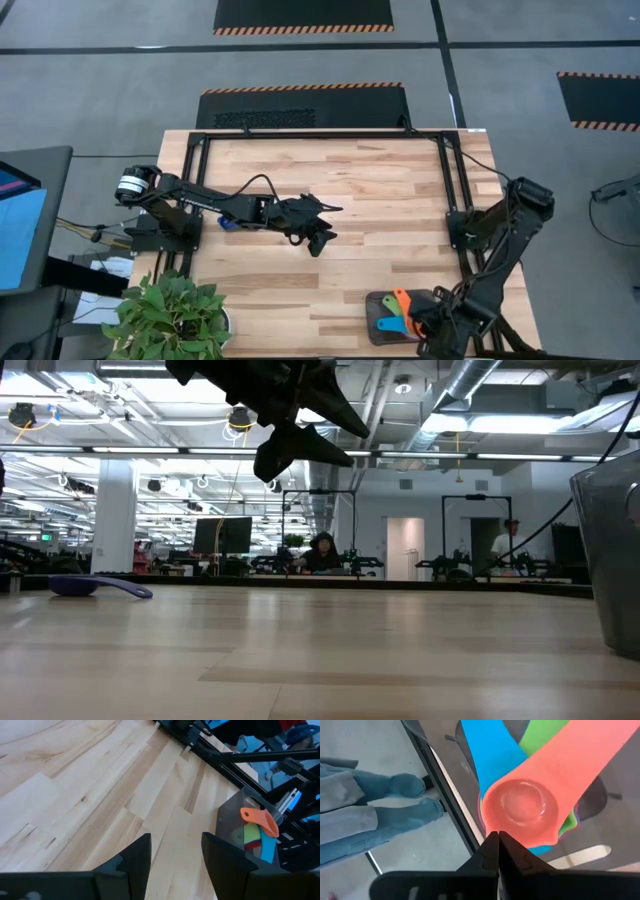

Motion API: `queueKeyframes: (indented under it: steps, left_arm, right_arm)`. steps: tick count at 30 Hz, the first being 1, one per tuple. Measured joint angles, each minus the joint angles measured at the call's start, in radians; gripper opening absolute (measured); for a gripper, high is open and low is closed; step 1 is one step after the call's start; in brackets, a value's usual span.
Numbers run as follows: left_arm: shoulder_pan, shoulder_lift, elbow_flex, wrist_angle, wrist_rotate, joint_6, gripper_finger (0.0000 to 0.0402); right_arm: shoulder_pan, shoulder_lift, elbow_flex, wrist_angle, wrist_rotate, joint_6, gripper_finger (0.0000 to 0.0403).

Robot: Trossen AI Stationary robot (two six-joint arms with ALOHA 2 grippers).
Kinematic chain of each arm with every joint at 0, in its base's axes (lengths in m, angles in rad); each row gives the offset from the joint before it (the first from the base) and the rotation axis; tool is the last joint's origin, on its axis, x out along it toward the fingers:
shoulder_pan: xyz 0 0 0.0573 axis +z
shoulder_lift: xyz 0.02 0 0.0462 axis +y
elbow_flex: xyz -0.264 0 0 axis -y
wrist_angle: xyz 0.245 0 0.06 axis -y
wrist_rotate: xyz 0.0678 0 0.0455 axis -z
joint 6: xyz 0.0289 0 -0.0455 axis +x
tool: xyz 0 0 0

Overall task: Nest measuring cups in basket
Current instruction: Stack the orange measuring cup on top of the light blue measuring cup in the black bin

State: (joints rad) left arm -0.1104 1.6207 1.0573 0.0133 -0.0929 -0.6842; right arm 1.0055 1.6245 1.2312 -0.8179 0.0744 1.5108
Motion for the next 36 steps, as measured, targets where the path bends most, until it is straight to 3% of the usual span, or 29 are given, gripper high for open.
queueKeyframes:
  steps: [4, 12, 36]
  left_arm:
    - [0.000, 0.000, 0.000, 0.000, 0.000, 0.000, 0.0162]
    - [0.000, 0.000, 0.000, 0.000, 0.000, 0.000, 0.0162]
    - [0.000, 0.000, 0.000, -0.001, 0.000, 0.026, 0.0162]
  right_arm:
    - [0.000, 0.000, 0.000, -0.030, 0.004, 0.007, 0.0010]
    - [-0.043, 0.000, 0.000, -0.278, 0.008, 0.075, 0.0012]
    - [-0.186, 0.001, -0.026, -0.233, 0.003, -0.132, 0.0005]
